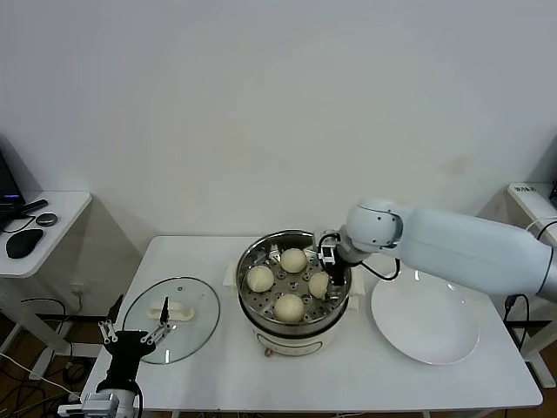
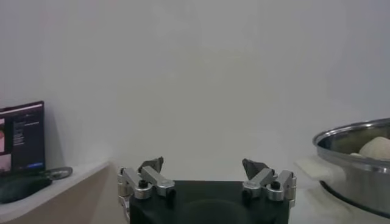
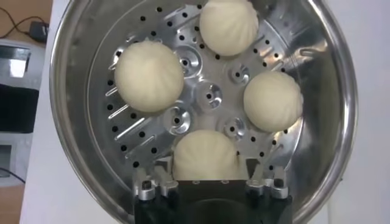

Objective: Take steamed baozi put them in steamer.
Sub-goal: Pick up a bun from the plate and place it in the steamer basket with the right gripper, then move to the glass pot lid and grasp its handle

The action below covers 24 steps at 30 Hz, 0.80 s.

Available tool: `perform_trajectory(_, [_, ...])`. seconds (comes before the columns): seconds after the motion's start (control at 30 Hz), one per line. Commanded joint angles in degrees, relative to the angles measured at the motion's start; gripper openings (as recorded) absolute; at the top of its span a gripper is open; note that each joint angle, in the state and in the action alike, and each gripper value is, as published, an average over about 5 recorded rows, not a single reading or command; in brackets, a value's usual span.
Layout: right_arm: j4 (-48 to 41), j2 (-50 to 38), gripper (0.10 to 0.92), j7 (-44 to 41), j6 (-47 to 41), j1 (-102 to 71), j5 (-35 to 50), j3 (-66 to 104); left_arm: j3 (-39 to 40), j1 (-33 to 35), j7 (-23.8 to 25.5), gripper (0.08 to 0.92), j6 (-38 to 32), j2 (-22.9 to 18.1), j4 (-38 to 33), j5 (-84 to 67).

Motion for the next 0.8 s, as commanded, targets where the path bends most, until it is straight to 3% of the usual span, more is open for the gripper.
perform_trajectory(0.03, [8.96, -7.68, 0.82, 4.93, -0.41, -0.16, 4.71, 7.1, 0.08, -0.16, 0.03, 0.823, 0.09, 0.17, -0.08, 0.01])
perform_trajectory(0.2, [17.14, -18.88, 0.823, 22.33, 3.65, -10.37, 10.94, 16.88, 0.05, -0.19, 0.0, 0.823, -0.27, 0.29, 0.26, 0.05])
perform_trajectory(0.3, [21.64, -24.89, 0.823, 36.8, 9.73, -29.75, 12.05, 31.56, 0.09, -0.06, -0.09, 0.823, -0.94, 0.14, 0.7, 0.56])
perform_trajectory(0.43, [24.23, -27.13, 0.823, 45.41, 20.63, -62.61, 6.78, 59.1, 0.29, 0.2, -0.19, 0.823, -1.7, -0.14, 1.0, 1.32])
perform_trajectory(0.6, [22.43, -14.58, 0.823, 47.49, 35.33, -93.22, -4.49, 87.57, 1.06, 0.37, -0.46, 0.823, -2.43, -0.84, 1.14, 1.61])
perform_trajectory(0.8, [18.42, 11.34, 0.823, 41.94, 55.03, -105.97, -22.52, 102.67, 1.73, 0.74, -0.79, 0.823, -2.86, -1.58, 0.94, 1.89])
